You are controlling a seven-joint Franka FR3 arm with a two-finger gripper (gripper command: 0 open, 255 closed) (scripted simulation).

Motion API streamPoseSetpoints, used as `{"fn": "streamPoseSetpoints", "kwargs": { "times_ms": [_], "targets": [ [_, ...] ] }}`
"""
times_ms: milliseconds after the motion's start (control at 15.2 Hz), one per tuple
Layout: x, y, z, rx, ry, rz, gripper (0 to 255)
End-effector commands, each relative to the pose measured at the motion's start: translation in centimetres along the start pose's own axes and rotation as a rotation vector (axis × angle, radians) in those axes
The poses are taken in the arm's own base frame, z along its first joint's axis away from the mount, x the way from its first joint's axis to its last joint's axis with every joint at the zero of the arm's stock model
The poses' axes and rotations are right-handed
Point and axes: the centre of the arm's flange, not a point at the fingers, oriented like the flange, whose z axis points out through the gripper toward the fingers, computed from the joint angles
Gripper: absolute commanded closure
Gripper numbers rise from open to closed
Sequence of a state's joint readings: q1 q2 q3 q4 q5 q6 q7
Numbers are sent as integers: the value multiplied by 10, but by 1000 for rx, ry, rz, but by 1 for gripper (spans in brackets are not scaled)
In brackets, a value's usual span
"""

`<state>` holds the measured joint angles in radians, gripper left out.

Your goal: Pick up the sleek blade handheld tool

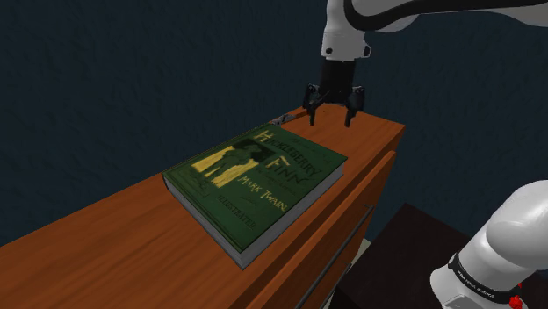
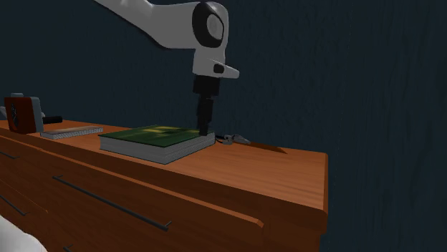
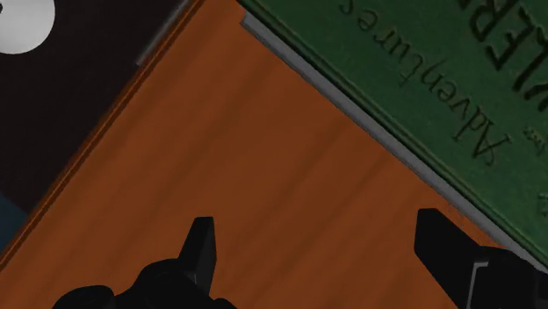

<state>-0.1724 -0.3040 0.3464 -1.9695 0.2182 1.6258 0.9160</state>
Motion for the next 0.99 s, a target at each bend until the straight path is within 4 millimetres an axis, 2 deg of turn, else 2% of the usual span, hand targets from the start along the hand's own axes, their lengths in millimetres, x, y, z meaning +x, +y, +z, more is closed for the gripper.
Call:
{"fn": "streamPoseSetpoints", "kwargs": {
  "times_ms": [0,528,792,924],
  "targets": [
    [18,-21,-2,1,3,102,0],
    [96,-88,-4,1,19,476,0],
    [144,-109,-6,1,27,662,0],
    [150,-111,-1,1,27,683,0]
  ]
}}
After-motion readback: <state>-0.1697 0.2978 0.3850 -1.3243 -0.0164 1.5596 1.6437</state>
